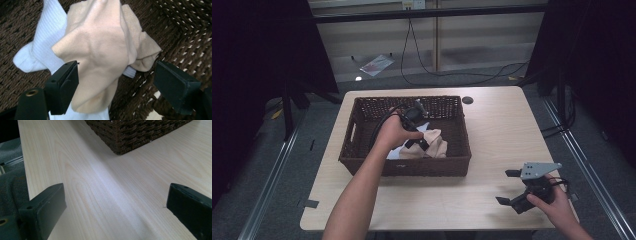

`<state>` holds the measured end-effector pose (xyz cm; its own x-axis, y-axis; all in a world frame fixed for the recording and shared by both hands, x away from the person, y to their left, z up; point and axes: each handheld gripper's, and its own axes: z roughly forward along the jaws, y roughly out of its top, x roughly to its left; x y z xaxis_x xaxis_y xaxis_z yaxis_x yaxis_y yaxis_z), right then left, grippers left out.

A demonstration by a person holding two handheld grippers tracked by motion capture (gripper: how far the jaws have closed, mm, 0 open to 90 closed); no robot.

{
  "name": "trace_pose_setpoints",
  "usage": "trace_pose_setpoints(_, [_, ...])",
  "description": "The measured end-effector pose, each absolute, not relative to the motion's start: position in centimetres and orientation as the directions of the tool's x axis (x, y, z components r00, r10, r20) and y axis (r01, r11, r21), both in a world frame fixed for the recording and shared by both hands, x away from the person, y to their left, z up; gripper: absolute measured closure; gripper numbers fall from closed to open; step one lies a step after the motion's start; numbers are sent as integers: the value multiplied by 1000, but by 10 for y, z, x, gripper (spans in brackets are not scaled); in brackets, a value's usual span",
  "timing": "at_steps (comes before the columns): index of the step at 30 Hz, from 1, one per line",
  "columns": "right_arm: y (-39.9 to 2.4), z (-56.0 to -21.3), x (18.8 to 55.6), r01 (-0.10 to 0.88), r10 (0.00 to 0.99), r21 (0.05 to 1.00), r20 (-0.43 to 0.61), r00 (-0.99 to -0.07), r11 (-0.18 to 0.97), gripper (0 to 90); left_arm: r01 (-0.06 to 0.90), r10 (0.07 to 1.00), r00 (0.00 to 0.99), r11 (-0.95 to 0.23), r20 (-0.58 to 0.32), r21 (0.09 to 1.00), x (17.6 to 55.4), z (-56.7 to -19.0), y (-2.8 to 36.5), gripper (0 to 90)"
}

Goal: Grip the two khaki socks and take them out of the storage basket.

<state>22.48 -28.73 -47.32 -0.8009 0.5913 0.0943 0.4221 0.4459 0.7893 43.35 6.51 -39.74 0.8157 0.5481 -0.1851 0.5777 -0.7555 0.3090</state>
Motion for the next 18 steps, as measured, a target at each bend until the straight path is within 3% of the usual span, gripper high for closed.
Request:
trace_pose_setpoints(10, [-288, -473, 225, 420, 589, 790, 94, -803, 446, 21, 579, 552, 814, -749, -179, 323, 440, -409, 62, 294])
trace_pose_setpoints(18, [-288, -473, 225, 419, 588, 791, 94, -803, 446, 21, 589, 566, 806, -732, -175, 343, 441, -420, 58, 261])
